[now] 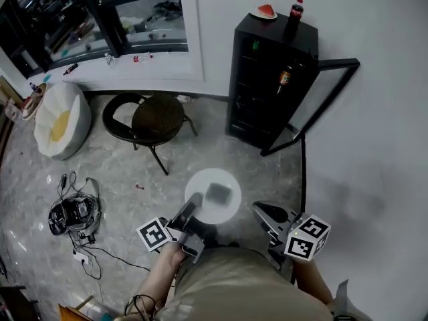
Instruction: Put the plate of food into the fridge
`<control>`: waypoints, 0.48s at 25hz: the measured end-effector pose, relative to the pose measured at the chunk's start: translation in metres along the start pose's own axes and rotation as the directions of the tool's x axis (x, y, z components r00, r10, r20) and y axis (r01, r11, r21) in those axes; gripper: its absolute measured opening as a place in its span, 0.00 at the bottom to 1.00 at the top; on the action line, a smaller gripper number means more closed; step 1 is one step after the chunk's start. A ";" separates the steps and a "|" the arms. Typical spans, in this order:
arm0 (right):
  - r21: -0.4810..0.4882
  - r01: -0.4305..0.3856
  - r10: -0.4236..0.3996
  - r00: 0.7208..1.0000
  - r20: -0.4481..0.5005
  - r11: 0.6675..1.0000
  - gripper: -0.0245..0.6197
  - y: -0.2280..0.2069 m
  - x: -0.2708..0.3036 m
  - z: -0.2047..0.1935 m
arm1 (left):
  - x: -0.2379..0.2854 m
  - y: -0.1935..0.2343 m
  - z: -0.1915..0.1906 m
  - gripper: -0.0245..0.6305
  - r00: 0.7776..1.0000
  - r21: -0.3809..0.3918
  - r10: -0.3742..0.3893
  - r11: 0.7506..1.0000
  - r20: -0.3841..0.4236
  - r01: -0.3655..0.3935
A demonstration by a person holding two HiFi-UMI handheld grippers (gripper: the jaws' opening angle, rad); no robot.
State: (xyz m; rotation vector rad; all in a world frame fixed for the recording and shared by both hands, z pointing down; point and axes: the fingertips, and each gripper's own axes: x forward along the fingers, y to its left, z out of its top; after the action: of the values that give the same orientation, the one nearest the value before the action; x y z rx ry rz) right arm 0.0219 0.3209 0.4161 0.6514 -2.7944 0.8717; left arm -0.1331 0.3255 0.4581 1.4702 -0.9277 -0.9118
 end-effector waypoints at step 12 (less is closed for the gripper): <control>0.054 0.095 -0.094 0.995 -0.033 0.994 0.07 -0.001 0.049 0.001 | -0.001 0.004 0.047 0.07 0.999 -0.048 -0.051 0.998 -0.011 0.051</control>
State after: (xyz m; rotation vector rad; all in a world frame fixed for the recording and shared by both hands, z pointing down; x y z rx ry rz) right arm -0.0215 0.3019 0.4278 0.7652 -2.6967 0.9353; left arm -0.1765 0.3076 0.4578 1.4632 -0.8577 -0.9552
